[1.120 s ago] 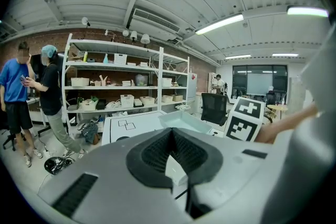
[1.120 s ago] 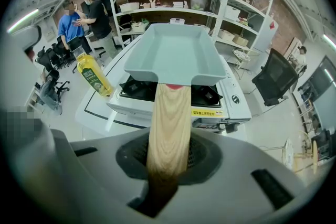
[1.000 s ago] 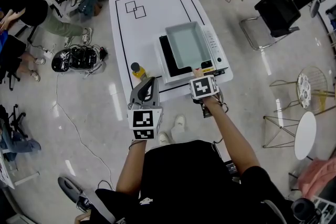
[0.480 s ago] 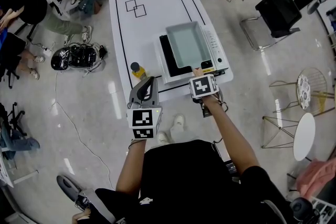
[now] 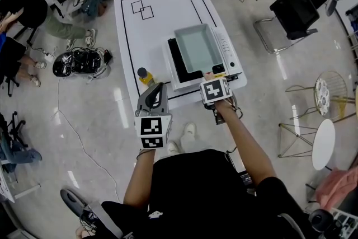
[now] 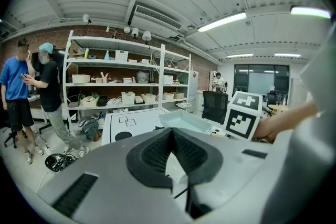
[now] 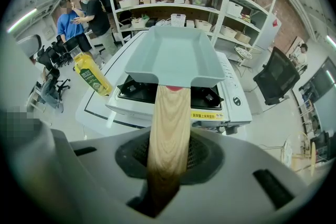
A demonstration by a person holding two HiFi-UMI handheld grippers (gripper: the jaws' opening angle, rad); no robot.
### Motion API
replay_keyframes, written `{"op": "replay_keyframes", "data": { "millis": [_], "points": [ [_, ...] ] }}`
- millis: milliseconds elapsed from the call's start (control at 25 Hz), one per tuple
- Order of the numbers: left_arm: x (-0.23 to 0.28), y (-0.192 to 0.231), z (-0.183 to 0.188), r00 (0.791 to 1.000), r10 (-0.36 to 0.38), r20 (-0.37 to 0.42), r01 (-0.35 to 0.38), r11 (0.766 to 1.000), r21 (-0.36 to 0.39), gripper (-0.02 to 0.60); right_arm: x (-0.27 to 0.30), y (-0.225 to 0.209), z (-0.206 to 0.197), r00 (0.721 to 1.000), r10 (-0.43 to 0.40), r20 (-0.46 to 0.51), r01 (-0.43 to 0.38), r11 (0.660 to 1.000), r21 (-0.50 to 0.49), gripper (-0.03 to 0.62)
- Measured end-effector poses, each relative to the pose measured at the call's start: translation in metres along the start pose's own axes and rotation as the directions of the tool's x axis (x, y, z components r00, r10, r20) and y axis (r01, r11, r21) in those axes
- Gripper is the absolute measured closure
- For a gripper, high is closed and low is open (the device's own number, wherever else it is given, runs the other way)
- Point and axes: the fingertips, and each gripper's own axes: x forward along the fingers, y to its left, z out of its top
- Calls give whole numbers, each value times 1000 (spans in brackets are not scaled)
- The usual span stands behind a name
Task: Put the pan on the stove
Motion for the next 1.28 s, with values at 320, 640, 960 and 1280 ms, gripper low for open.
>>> {"op": "replay_keyframes", "data": {
  "millis": [320, 640, 960, 1280],
  "points": [
    [2, -1, 0, 1000, -5, -2, 5, 1000, -3, 571, -8, -1, 8, 1000, 13, 23, -13, 1000, 15, 502],
    [-3, -2, 0, 1000, -11, -3, 11, 1000, 5, 571, -15, -4, 7, 999, -11, 38, 9, 999, 32, 485],
    [-7, -4, 4, 1000, -18, 9, 18, 1000, 9, 571, -21, -2, 7, 997, 8, 78, -14, 997, 70, 464],
    [-18, -9, 9, 999, -32, 25, 31, 999, 19, 571, -44, 0, 11, 990, 1, 138, -15, 995, 99, 457]
  ]
}}
